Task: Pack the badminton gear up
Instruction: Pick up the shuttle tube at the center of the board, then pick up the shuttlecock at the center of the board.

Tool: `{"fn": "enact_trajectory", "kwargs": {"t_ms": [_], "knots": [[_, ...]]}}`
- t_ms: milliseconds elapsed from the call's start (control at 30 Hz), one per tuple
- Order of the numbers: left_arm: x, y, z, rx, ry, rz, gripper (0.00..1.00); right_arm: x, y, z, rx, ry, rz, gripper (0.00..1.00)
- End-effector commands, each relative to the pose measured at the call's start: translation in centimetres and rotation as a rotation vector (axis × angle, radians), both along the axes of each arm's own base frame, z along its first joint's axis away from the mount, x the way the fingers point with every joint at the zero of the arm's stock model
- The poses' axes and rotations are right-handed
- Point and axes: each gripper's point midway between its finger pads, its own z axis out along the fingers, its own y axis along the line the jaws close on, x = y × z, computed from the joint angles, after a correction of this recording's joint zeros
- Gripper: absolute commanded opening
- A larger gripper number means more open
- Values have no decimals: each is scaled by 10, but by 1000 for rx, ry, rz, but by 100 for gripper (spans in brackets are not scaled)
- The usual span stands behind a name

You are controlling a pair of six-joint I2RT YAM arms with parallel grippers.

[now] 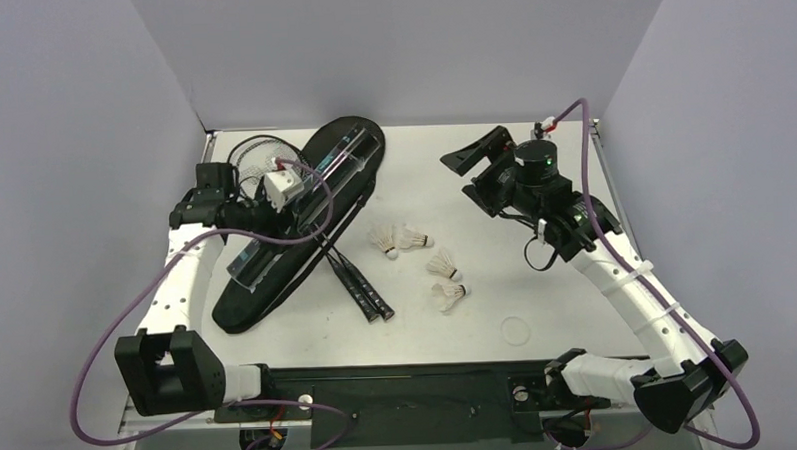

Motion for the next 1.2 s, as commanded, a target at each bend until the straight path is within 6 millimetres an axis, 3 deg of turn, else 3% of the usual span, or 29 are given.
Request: {"fn": "enact_trajectory", "kwargs": {"t_ms": [0, 33, 67, 100, 133, 167, 200, 233, 267, 300, 333, 367, 400, 433, 633, 867, 1167], "knots": [[-27, 8, 5, 42, -150, -163, 60, 4, -6, -28, -112, 66, 60, 80], [-30, 15, 2, 75, -175, -176, 60, 10, -5, -41, -145, 101, 71, 80], [-31, 18, 1, 88, -177, -178, 60, 15, -7, -38, -192, 81, 86, 80], [-32, 24, -1, 101, -173, -171, 61, 19, -5, -58, -248, 136, 102, 80], [-33, 30, -2, 101, -161, -158, 60, 25, -5, -55, -289, 121, 117, 80], [-32, 31, -1, 92, -164, -166, 60, 29, 0, -74, -325, 171, 135, 80], [-32, 37, -1, 85, -153, -146, 61, 35, 3, -73, -344, 167, 141, 80], [-30, 38, 0, 66, -152, -142, 61, 39, 11, -90, -370, 204, 157, 80], [-28, 45, 1, 59, -151, -122, 61, 45, 16, -89, -380, 197, 156, 81], [-26, 46, -1, 45, -147, -124, 60, 46, 29, -107, -411, 234, 183, 81], [-25, 51, -2, 42, -145, -109, 61, 54, 36, -99, -428, 210, 179, 81], [-23, 53, -5, 38, -144, -110, 61, 57, 53, -104, -474, 220, 211, 81], [-21, 58, -8, 39, -142, -95, 61, 63, 56, -106, -515, 219, 197, 81], [-19, 61, -9, 39, -142, -88, 61, 65, 69, -115, -558, 243, 222, 81], [-12, 83, -18, 49, -157, -47, 62, 86, 104, -159, -605, 333, 250, 74], [-8, 104, -16, 46, -207, -27, 62, 82, 118, -208, -639, 441, 290, 64], [-15, 101, -24, 47, -221, -51, 62, 77, 121, -233, -671, 483, 307, 60]]}}
